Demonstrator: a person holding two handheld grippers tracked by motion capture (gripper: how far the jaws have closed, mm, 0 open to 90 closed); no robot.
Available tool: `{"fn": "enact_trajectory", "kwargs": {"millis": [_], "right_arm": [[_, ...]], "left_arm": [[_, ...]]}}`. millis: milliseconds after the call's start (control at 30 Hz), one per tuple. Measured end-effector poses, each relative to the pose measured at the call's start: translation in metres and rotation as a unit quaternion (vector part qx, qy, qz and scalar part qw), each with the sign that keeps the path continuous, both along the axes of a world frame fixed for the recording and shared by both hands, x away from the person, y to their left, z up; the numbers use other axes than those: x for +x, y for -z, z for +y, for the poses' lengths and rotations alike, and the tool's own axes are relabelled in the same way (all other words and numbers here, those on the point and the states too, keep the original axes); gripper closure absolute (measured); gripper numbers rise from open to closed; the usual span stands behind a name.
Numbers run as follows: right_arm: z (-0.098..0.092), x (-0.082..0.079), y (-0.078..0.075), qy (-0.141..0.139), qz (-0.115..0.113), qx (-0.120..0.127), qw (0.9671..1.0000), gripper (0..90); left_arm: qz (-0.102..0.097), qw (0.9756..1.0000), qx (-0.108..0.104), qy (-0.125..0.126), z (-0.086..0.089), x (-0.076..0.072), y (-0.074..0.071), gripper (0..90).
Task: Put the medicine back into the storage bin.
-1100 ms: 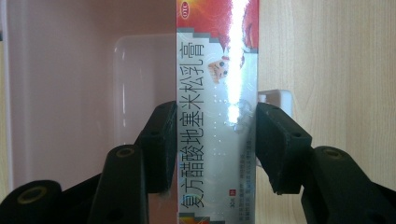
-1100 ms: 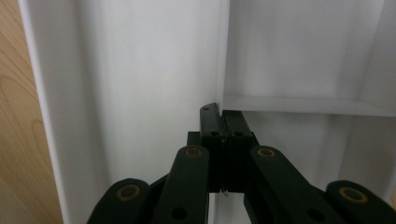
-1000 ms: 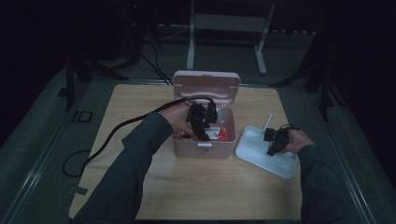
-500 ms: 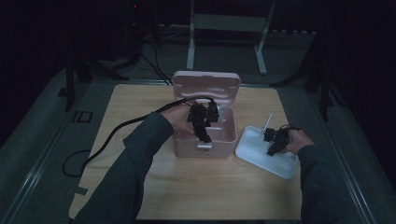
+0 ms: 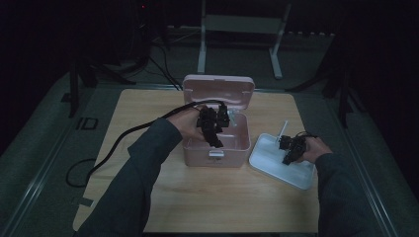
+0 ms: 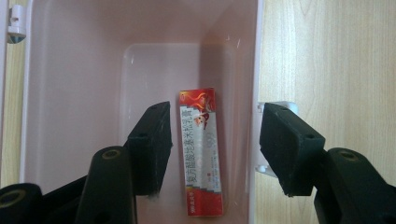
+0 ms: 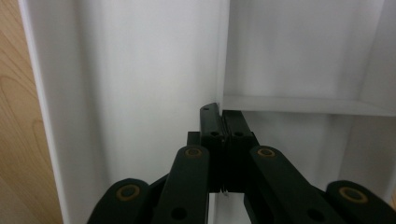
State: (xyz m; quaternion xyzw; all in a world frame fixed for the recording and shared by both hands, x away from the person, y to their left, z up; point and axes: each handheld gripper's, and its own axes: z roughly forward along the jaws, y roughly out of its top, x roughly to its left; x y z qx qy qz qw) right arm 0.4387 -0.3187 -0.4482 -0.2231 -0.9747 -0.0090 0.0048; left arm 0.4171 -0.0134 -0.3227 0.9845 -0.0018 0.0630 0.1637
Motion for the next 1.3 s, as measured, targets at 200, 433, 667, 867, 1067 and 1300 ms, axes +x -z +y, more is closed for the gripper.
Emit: {"fn": "enact_trajectory", "kwargs": {"millis": [200,433,667,867,1067,1300], "right_arm": [[0.000,0.000,0.000,-0.002,-0.002,0.001,1.0000,89.2],[-0.001,0.000,0.000,-0.001,-0.001,0.002,1.0000,89.3],[-0.002,-0.001,-0.001,-0.001,-0.001,0.001,1.0000,89.5],[-0.004,-0.001,-0.003,-0.001,-0.003,0.000,1.0000,89.6],[-0.007,-0.002,-0.008,0.004,-0.007,0.007,0.9999,89.6],[-0.010,-0.003,-0.011,0.005,-0.006,0.006,1.0000,89.7]], "left_arm": [[-0.001,1.0000,-0.003,-0.004,0.005,0.000,-0.001,45.0],[-0.005,0.9999,-0.012,0.000,0.012,-0.003,-0.005,47.5],[-0.011,0.9996,-0.025,-0.006,0.024,-0.006,-0.011,47.9],[-0.016,0.9992,-0.036,-0.010,0.034,-0.008,-0.015,47.9],[-0.018,0.9990,-0.039,-0.013,0.042,-0.012,-0.015,47.9],[-0.022,0.9983,-0.049,-0.023,0.057,-0.015,-0.017,47.8]]}}
